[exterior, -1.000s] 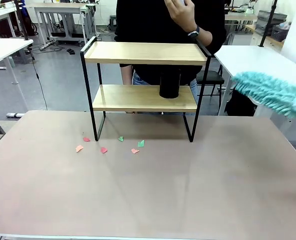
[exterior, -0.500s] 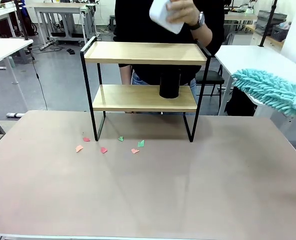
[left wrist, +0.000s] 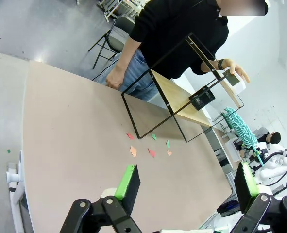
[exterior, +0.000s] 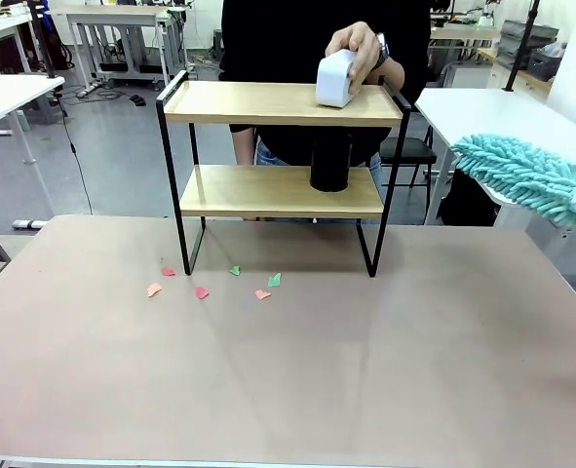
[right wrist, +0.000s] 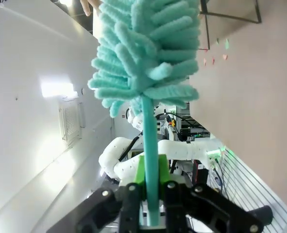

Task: Clean the shelf.
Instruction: Hand the Duster back to the human.

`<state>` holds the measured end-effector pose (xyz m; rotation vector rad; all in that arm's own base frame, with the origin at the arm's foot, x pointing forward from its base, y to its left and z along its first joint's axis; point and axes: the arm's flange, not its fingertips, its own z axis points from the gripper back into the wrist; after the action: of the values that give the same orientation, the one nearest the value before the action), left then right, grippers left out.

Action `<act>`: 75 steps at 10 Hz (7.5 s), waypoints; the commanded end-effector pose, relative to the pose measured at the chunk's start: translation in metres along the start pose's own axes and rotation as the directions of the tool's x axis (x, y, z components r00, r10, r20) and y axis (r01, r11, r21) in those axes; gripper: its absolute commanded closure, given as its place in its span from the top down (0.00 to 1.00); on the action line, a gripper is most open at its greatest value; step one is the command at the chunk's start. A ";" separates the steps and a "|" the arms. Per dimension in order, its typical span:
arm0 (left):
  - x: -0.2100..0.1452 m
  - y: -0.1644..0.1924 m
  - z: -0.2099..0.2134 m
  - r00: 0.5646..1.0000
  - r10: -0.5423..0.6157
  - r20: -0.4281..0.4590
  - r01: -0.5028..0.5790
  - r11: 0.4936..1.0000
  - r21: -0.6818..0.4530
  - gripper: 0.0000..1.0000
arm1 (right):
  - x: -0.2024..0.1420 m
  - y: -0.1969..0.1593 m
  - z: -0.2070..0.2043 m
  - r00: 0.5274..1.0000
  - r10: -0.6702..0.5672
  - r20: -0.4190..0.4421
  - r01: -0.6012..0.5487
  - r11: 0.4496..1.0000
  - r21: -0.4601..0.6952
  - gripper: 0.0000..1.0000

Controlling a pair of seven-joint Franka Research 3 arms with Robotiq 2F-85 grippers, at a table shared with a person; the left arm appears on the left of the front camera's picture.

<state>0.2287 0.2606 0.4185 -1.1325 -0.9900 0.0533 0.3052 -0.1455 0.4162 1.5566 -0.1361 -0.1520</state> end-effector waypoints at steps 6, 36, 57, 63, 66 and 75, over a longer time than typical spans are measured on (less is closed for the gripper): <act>0.011 -0.122 -0.078 0.905 -0.251 -0.345 0.062 0.877 -0.476 1.00 | -0.037 0.116 -0.015 0.857 0.411 -0.310 -0.391 0.911 0.128 0.12; -0.185 -0.192 -0.398 0.208 -0.282 -0.936 -0.353 0.871 -0.341 1.00 | 0.048 0.120 -0.357 -0.109 0.124 -0.986 -0.477 0.864 0.161 0.12; -0.187 -0.197 -0.396 0.165 -0.346 -0.924 -0.316 0.869 -0.382 0.00 | 0.047 0.115 -0.356 -0.127 0.128 -0.984 -0.457 0.873 0.172 0.43; -0.165 -0.205 -0.351 0.156 -0.412 -0.898 -0.285 0.852 -0.440 0.00 | 0.034 0.129 -0.302 -0.010 0.183 -0.983 -0.522 0.838 0.161 1.00; -0.120 -0.227 -0.261 0.195 -0.530 -0.825 -0.247 0.788 -0.564 0.00 | 0.016 0.145 -0.220 0.227 0.295 -0.928 -0.524 0.840 0.139 1.00; 0.023 -0.133 -0.111 0.876 -0.059 -0.479 -0.218 0.838 -0.501 0.00 | 0.013 0.103 -0.181 0.380 0.362 -0.851 -0.496 0.857 0.142 1.00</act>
<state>0.2475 0.1366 0.5286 -1.5712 -0.4705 -0.4659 0.3516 0.0308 0.5152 1.2479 0.2668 1.0409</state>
